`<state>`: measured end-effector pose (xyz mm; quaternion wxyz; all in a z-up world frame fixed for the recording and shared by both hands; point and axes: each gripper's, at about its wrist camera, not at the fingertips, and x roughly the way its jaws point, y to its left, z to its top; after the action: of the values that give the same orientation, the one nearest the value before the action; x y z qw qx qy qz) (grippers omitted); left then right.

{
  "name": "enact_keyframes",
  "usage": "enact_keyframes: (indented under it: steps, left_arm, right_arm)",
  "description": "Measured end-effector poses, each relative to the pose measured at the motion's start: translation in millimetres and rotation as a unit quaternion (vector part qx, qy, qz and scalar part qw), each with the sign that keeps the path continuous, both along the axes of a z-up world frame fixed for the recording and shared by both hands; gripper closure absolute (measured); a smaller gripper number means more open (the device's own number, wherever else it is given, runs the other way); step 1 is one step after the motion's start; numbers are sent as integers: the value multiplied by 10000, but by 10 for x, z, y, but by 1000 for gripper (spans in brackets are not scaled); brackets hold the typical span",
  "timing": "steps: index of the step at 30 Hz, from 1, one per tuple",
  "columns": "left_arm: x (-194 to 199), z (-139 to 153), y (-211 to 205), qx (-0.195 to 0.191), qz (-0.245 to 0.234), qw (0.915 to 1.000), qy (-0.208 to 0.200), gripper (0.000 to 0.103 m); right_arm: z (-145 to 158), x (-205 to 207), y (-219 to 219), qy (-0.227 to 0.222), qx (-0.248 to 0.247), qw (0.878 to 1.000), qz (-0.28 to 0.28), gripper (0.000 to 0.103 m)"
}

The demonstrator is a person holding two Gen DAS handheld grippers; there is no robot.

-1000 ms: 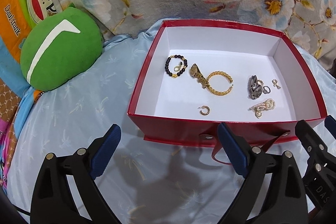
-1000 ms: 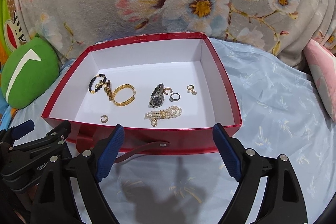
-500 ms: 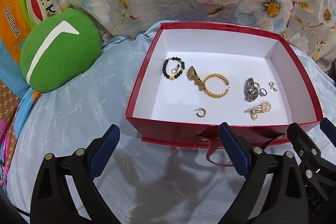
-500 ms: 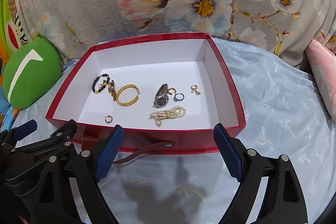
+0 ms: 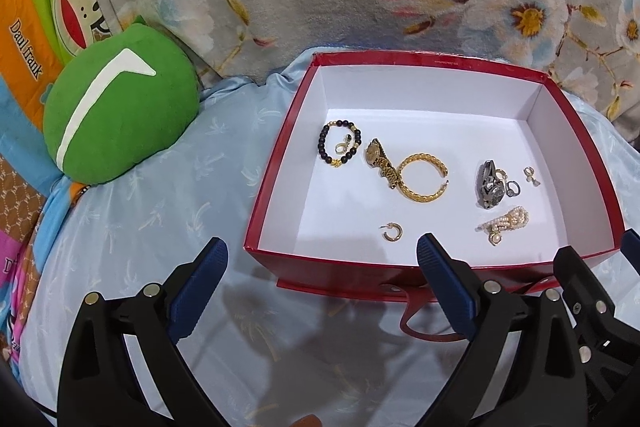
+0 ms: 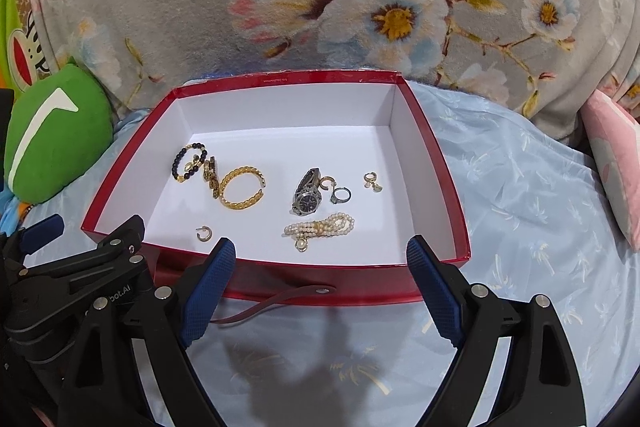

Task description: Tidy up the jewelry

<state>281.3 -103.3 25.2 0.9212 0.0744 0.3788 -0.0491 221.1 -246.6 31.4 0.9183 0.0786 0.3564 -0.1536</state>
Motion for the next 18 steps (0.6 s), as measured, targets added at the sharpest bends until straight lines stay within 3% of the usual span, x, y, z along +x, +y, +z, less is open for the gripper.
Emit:
enact_keyframes:
  steps: [18]
  left_arm:
    - [64,-54,38,-75,68,9999,59,10]
  right_arm:
    - [12,12,90,-64,-236,9997,-58,17]
